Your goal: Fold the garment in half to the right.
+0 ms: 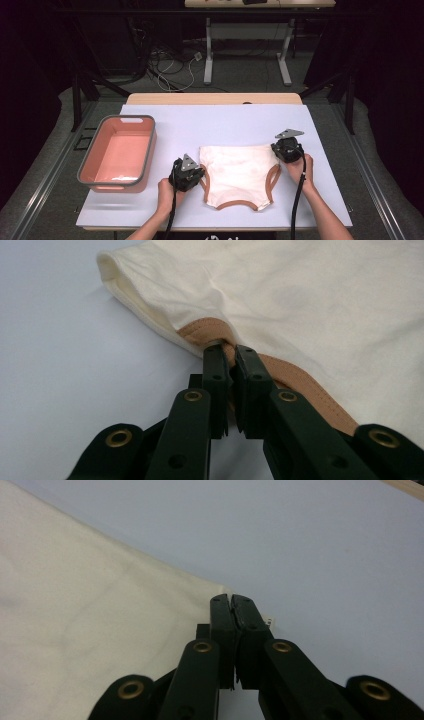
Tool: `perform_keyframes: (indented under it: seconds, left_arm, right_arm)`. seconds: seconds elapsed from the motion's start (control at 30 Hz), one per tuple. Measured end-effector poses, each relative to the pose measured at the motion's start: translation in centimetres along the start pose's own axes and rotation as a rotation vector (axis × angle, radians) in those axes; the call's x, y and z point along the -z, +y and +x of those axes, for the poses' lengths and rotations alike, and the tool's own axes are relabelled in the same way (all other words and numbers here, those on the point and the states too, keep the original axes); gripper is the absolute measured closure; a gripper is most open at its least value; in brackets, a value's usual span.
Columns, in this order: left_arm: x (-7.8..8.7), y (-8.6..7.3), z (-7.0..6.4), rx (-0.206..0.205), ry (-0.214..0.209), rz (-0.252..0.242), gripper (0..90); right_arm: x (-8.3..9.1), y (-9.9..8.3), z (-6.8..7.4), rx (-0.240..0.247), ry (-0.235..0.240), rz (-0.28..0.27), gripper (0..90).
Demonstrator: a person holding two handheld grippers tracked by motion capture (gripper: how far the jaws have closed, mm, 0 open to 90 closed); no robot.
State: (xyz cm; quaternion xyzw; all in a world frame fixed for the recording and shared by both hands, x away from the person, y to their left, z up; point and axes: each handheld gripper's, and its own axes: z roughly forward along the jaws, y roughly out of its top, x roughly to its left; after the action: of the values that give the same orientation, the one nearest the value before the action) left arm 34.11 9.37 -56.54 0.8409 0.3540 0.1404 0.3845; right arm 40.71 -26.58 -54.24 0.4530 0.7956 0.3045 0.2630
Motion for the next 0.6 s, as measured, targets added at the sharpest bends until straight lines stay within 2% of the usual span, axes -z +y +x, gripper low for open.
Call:
perform_keyframes:
  seconds: [0.3, 0.6]
  left_arm:
    - [-0.5, 0.5, -0.3, -0.007, -0.012, 0.006, 83.7]
    - [-1.2, 1.1, -0.5, -0.008, -0.023, 0.007, 83.5]
  right_arm:
    - [0.0, -0.1, -0.6, -0.013, -0.018, 0.008, 89.2]
    - [0.1, -0.2, -1.2, -0.003, -0.049, 0.015, 89.3]
